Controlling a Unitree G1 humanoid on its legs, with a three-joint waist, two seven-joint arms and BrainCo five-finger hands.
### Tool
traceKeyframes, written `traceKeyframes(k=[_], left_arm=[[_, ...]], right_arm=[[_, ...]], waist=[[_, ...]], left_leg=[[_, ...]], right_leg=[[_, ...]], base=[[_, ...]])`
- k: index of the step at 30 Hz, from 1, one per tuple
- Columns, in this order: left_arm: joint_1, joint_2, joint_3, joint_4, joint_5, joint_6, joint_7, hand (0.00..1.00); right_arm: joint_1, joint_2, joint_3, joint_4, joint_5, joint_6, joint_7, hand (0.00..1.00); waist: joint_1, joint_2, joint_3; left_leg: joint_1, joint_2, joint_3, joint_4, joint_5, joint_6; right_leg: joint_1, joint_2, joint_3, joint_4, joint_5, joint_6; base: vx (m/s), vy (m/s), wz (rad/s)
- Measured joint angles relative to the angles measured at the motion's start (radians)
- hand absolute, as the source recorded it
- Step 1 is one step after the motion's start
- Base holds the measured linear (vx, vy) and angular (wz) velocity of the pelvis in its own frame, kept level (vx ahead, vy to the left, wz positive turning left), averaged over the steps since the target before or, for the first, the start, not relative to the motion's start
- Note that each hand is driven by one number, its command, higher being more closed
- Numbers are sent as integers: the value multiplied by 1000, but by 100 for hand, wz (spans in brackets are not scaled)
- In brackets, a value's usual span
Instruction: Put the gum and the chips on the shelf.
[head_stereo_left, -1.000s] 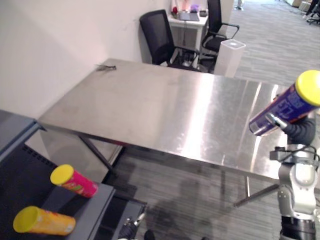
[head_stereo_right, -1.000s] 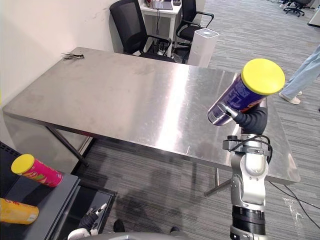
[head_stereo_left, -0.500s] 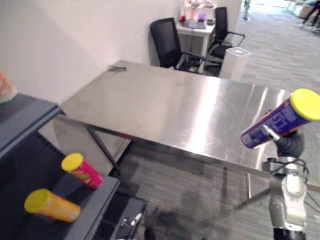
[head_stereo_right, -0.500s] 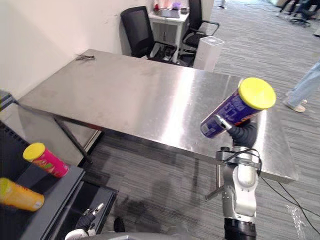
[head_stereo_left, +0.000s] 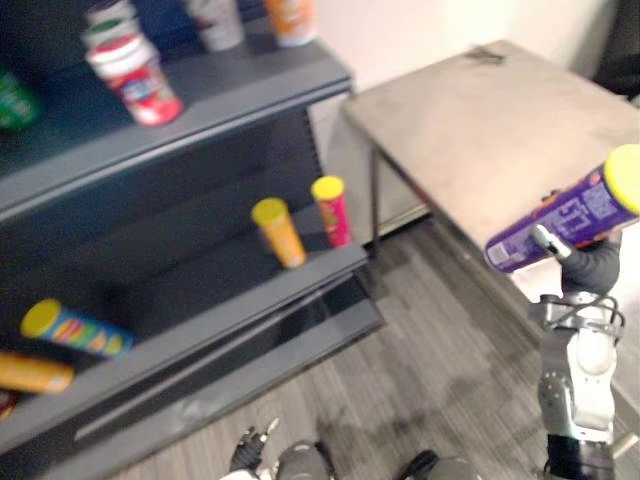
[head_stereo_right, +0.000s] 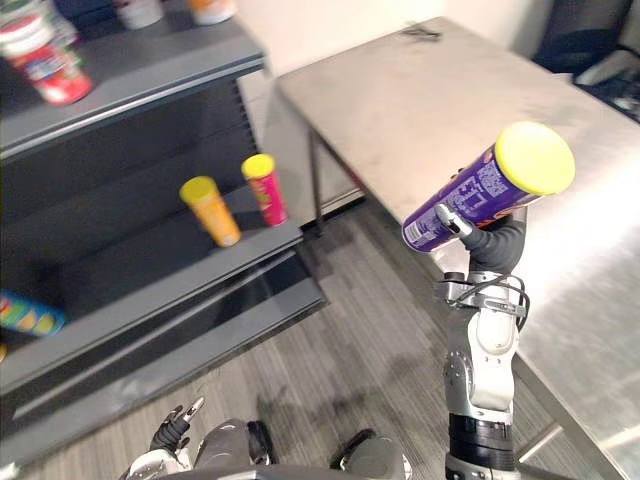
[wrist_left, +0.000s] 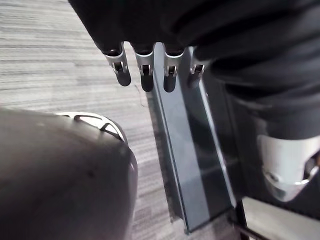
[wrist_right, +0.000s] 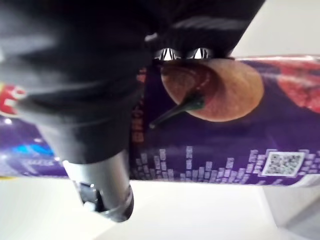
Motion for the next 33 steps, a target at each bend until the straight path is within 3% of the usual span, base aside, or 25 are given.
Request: traceKeyframes(k=[1,3,6,9,15,22,27,31,33], left_arm=[[1,0,5,11,0,0,-10,0],[4,5,10,24,0,1,-12,0],[3,7,37,25,1,2,-11,0],[6,21,44,23,6,7,-3,0],[-3,52,59,-5,-1,6,20,0],[5,36,85,-5,-2,8,16,0],[3,9,115,-13,-4,9,7,0],[3,12,122,-26,-78,9,-4,0],[2,9,120,-26,-122,9,-8,0]], right_arm=[[16,1,-13,0,0,2,0,100],[21,13,-17,0,-2,5,2,100],[10,19,-17,-4,-9,5,6,100],[9,53,-17,-4,-16,6,-3,100],[8,90,-14,-2,-78,6,-39,100],[36,90,-2,15,-80,7,-28,100],[18,85,117,57,-79,11,8,100],[-58,83,253,111,-81,26,25,100],[-68,83,295,109,-85,25,51,100]], waist=[[1,10,-6],[0,6,-8],[6,-2,-9],[25,-19,-6],[39,-71,24],[52,-65,26],[52,-66,25],[94,-80,34],[106,-86,34]], left_leg=[[23,-5,-4,-69,-4,-24],[26,-47,-7,-152,-19,-52],[14,-113,-11,-256,-17,-59],[-2,-150,-16,-240,-16,-45],[-31,-153,-19,-201,-41,-15],[-9,-158,1,-264,-21,-27],[-38,-132,-3,-237,-7,-26],[-75,-74,-1,-116,-60,-26],[-71,-71,-7,-87,-90,-20]], right_leg=[[3,-25,-49,8,14,22],[9,-45,-94,-4,47,39],[7,-64,-128,-47,114,49],[8,-92,-112,-65,168,49],[5,-71,-55,-128,204,82],[-14,-48,-20,-162,213,80],[-27,-21,-17,-168,212,77],[-8,12,-2,-180,226,63],[20,0,0,-164,230,71]], base=[[-75,244,106],[-63,291,102],[-56,317,79],[-21,249,23],[-53,121,3],[-29,31,-12],[63,1,2],[44,28,2],[24,72,24]])
